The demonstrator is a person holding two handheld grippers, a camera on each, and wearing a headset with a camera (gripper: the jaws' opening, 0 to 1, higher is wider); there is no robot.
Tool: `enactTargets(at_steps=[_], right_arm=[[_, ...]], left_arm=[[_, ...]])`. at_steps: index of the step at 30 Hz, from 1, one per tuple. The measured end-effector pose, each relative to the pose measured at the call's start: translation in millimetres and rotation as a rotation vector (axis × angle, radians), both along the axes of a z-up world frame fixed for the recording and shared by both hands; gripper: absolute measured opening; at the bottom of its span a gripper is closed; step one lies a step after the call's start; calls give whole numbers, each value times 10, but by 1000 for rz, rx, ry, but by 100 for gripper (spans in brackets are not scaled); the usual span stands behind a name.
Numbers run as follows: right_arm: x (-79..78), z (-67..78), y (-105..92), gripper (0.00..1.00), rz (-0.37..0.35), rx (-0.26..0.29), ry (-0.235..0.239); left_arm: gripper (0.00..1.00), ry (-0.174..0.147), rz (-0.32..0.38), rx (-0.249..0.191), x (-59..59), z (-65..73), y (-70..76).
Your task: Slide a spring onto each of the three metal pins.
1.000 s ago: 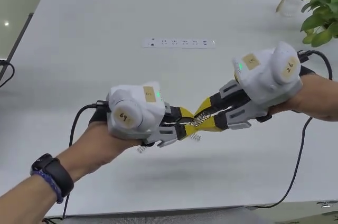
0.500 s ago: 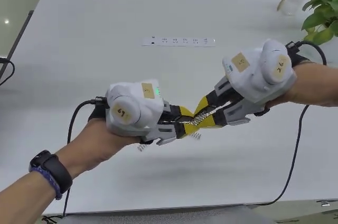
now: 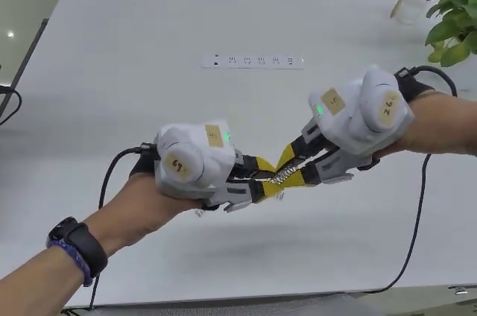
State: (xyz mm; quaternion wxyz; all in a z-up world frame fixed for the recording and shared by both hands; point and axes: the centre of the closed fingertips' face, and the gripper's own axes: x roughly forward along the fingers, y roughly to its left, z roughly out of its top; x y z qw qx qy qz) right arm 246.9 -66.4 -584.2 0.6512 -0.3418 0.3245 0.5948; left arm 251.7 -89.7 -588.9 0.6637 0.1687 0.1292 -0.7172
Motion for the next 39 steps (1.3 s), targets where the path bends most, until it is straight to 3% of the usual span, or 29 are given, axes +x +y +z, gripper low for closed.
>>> enactTargets(at_steps=[6,17,24,39], right_arm=[[8,-22,7,8,-1,-3,3],[63,-102,-11,8,-15,-11,2],[81,-191,-53,8,-28,-19,7],[152,-410,-110,9,-47,-69,20]], left_arm=[[3,5,13,3,10,-26,9],[13,18,43,23,24,-114,116],[20,33,98,35,77,-181,270],[27,61,250,65,238,-345,797]])
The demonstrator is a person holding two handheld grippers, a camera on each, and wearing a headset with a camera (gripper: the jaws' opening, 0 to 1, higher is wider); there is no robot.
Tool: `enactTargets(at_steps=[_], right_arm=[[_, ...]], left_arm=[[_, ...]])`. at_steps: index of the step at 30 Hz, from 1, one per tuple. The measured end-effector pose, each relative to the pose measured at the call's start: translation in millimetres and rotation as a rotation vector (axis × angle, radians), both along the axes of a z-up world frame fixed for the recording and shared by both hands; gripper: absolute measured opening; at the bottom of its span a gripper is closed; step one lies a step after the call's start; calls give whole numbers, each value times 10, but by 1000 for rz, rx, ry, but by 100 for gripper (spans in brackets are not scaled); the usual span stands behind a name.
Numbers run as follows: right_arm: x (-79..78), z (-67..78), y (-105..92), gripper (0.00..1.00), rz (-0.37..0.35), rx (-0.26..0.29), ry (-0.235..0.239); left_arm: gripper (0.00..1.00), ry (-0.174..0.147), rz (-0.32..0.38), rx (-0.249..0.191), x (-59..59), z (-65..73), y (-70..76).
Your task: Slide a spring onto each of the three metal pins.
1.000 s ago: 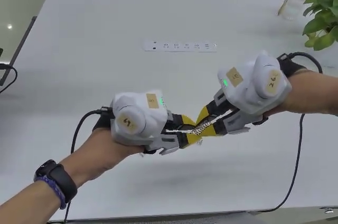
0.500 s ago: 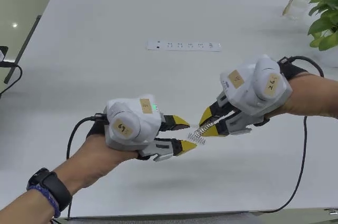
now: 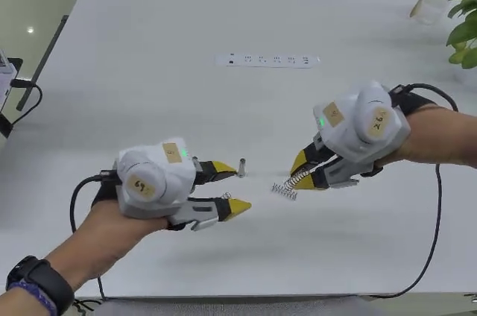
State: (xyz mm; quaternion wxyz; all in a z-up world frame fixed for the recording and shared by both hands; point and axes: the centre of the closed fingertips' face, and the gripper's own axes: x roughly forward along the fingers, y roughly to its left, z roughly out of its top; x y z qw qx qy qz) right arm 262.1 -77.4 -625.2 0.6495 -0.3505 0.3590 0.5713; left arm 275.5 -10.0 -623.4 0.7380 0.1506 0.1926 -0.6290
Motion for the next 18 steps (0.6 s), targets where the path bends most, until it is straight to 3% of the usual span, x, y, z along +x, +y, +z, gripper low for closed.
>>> enactTargets(at_steps=[12,18], right_arm=[[187,-143,52,9,-23,-26,9],[313,-230,112,9,-27,-43,9]], left_arm=[[38,23,179,30,132,-179,596],[43,27,251,38,185,-227,821]])
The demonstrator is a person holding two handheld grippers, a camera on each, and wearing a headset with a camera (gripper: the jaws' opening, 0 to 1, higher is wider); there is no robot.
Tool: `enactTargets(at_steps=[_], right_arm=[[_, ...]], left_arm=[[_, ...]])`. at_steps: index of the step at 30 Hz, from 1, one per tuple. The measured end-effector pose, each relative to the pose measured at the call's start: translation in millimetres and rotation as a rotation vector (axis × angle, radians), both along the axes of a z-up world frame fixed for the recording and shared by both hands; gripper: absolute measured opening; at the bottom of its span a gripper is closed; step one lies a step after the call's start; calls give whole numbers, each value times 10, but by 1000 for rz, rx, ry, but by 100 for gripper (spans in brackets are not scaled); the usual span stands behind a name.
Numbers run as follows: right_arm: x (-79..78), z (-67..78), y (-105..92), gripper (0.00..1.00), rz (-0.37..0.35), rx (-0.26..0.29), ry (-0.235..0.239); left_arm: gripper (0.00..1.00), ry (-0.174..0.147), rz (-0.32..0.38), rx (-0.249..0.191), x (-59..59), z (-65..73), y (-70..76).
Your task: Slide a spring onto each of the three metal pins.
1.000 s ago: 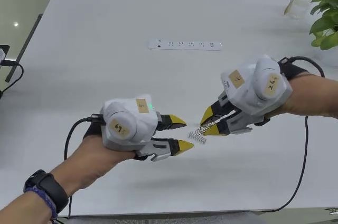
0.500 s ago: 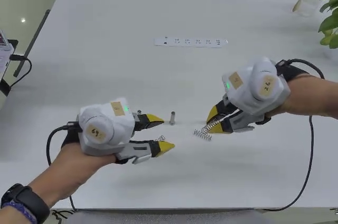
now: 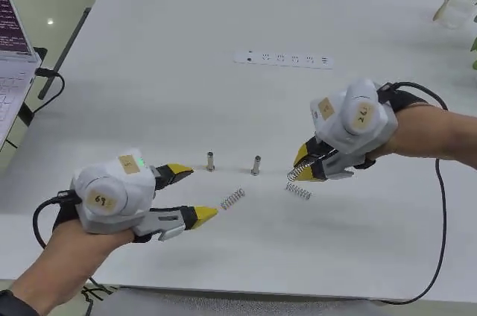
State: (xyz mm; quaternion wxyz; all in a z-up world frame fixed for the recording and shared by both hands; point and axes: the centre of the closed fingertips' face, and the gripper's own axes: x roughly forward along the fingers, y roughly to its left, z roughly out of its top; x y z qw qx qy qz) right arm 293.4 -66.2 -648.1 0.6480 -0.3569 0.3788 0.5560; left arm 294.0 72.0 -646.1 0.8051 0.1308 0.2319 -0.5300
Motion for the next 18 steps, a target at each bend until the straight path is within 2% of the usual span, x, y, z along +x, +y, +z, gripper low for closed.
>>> enactTargets(at_steps=[10,18], right_arm=[[207,-108,167,9,-1,-8,-5],[323,-197,325,9,8,-7,1]], left_arm=[[50,2,101,12,90,-38,353],[54,11,157,18,93,-77,557]])
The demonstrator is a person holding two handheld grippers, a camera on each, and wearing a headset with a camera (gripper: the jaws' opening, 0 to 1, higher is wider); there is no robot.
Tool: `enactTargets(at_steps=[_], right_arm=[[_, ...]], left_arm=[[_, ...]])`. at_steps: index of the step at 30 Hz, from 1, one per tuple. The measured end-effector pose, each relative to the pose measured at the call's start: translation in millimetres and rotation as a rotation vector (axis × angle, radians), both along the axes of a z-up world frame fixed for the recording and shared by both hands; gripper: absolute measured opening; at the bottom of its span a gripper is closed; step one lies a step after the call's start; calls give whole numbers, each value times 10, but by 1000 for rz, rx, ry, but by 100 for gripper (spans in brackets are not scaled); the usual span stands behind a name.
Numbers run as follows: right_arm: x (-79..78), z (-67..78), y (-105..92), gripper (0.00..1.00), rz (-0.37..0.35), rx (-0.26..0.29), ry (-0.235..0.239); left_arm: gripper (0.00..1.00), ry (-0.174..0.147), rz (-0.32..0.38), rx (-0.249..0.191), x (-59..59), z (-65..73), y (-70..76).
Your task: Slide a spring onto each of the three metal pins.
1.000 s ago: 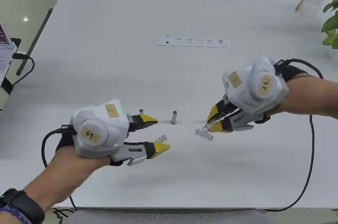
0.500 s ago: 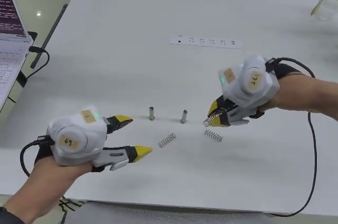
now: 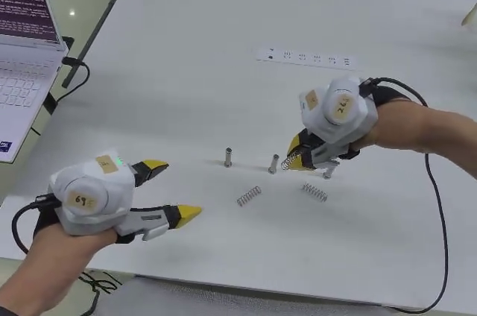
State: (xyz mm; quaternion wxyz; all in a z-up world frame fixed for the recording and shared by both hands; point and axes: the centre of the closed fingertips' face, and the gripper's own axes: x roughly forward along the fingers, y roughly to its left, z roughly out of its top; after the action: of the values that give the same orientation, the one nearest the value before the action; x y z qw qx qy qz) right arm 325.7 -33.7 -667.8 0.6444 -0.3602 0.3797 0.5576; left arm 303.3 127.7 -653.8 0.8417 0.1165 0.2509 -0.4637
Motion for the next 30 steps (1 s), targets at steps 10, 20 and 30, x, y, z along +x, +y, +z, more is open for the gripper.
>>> enactTargets(at_steps=[10,20,30], right_arm=[[194,-90,250,9,31,-16,0],[333,-218,423,9,81,-35,7],[502,-303,526,9,93,-59,8]], left_arm=[[59,4,53,-5,-9,-8,152],[62,6,68,-6,-37,4,194],[64,8,88,-16,-39,14,245]])
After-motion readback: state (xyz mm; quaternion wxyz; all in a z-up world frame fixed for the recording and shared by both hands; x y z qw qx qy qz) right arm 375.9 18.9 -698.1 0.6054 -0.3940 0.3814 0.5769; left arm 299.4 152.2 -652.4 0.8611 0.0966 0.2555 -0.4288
